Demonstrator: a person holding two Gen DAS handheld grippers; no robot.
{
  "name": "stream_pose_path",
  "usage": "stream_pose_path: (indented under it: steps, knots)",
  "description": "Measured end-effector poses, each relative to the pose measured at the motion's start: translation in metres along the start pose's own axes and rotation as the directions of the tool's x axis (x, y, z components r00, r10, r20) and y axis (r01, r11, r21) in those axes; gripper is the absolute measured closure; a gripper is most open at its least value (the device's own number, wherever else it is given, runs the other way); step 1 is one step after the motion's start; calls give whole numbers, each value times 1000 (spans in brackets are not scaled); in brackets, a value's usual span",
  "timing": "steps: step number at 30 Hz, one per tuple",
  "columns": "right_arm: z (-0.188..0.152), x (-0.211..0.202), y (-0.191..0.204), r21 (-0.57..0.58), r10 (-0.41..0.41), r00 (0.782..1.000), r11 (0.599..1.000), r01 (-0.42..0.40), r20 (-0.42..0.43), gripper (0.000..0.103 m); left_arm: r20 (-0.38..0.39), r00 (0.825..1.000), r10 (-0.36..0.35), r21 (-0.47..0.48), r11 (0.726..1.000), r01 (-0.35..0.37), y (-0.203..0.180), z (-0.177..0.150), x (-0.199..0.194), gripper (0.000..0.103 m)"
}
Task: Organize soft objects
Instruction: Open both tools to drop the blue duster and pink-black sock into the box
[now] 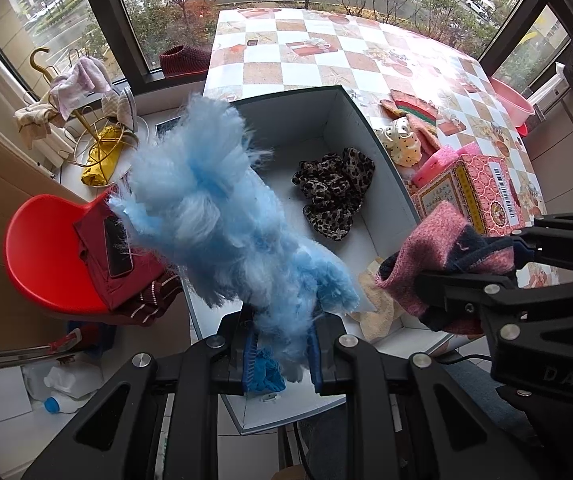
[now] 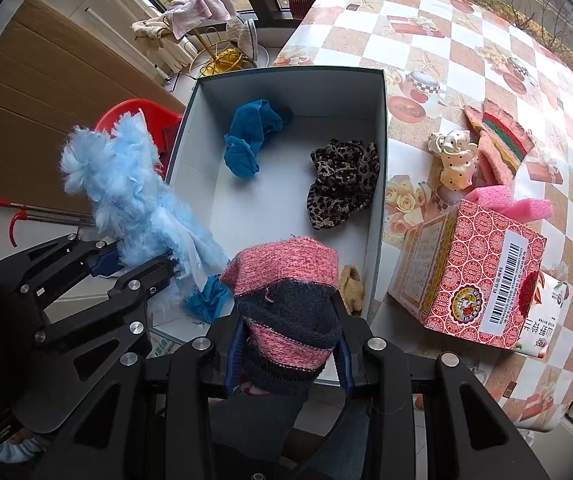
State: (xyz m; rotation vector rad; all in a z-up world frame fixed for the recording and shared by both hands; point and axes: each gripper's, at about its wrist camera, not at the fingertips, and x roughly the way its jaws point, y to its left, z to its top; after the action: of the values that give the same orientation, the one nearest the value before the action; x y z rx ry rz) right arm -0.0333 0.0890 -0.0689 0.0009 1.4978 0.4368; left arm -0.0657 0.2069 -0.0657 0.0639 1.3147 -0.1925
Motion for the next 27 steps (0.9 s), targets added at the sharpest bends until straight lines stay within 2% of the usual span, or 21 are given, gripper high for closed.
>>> stream_pose_path:
  steps: [27]
  knots:
    - [0, 0, 0, 4, 2, 1000, 1000, -2, 1, 65, -19, 1000, 10, 9, 1000, -10, 1, 2, 5, 80]
